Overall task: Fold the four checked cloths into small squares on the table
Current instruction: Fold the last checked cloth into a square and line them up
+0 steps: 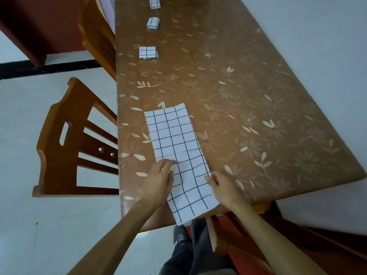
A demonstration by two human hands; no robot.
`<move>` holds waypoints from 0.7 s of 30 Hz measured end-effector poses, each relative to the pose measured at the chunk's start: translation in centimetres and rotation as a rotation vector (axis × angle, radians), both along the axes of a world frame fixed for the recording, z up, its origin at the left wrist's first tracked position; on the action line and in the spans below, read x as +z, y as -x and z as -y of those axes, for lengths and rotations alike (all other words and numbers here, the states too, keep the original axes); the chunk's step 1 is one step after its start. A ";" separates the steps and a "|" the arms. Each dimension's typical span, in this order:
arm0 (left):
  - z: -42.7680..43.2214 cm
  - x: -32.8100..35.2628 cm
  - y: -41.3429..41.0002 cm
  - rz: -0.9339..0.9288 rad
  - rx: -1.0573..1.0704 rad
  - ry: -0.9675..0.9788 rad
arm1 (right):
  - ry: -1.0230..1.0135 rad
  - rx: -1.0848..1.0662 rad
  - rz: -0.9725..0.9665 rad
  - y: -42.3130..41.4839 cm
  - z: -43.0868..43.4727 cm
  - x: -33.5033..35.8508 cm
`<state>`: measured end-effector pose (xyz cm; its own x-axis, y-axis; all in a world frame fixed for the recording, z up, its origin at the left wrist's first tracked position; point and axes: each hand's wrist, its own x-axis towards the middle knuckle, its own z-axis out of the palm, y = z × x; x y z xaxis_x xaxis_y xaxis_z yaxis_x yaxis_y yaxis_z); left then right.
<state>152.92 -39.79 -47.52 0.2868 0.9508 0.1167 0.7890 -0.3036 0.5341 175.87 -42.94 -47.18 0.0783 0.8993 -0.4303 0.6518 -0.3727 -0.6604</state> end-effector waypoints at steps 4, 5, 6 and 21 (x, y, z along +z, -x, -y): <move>-4.6 -0.3 -7.0 -0.172 -0.519 -0.108 | 0.066 -0.015 -0.099 -2.2 -0.1 -0.7; -5.5 -0.5 -8.8 -0.225 -0.625 -0.086 | 0.134 -0.069 -0.224 -2.9 0.1 -0.9; -6.2 -0.8 -10.3 -0.294 -0.709 -0.054 | 0.178 -0.121 -0.304 -3.6 0.2 -1.2; -12.5 -2.4 -16.2 -0.261 -0.756 0.122 | 0.150 -0.202 -0.192 -15.0 -0.8 -0.9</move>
<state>169.10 -27.25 -49.88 0.8611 0.4902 -0.1350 0.4973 -0.7565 0.4247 190.83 -42.10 -48.10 0.1535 0.7993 -0.5810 0.4238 -0.5844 -0.6921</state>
